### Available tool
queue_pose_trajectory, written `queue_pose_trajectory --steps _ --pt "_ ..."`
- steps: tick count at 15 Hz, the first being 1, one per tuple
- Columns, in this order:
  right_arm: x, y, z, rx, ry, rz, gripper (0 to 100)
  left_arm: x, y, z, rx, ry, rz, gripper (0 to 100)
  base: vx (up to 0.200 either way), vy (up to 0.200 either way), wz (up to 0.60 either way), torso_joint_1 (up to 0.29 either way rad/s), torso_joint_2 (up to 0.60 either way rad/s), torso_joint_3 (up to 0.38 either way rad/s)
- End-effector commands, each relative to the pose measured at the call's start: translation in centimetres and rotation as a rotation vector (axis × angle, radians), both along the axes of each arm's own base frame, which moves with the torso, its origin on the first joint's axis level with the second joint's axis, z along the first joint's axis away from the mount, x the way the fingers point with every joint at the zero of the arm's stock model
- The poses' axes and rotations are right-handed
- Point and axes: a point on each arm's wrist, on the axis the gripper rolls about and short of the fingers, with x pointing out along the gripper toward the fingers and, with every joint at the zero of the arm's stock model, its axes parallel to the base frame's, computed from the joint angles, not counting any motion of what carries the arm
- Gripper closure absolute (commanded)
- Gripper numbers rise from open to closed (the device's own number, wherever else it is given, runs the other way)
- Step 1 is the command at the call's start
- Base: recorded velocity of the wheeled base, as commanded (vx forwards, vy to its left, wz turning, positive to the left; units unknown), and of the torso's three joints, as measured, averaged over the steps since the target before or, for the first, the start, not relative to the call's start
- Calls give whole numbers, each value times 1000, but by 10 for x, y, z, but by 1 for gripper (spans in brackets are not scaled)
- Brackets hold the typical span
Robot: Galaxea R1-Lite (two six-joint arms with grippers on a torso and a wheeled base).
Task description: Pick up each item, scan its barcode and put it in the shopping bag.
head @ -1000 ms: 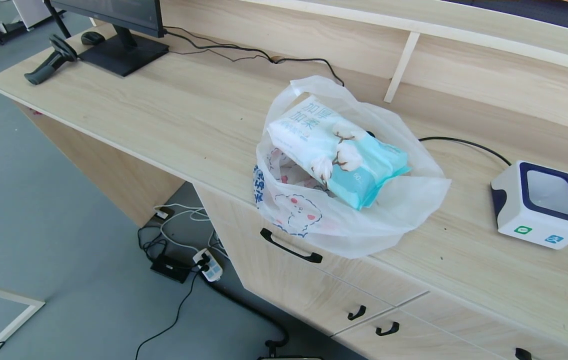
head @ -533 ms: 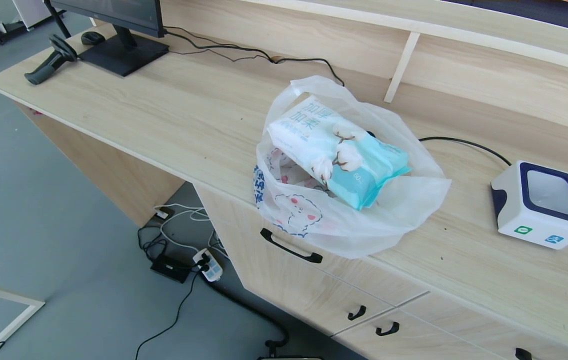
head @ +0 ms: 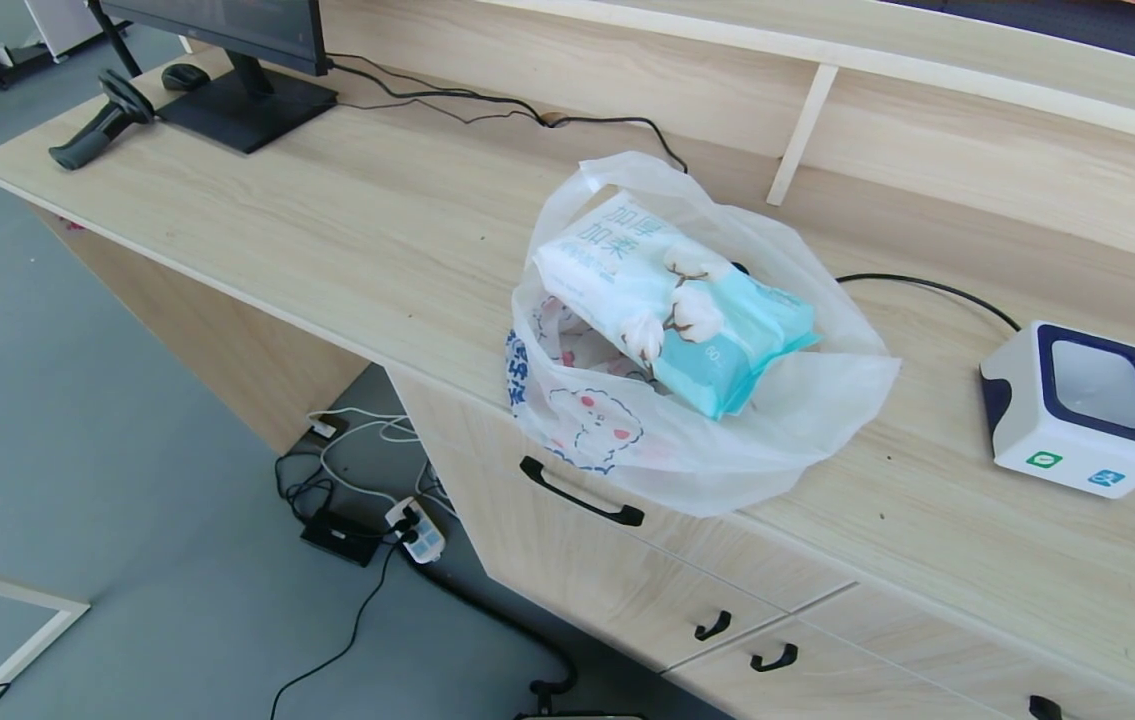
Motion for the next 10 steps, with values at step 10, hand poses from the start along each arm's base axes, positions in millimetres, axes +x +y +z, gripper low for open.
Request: queue_pose_trajectory --steps 10 --pt "-5 0 -1 0 -67 9 0 0 0 0 -51 0 1 0 0 0 0 0 0 0"
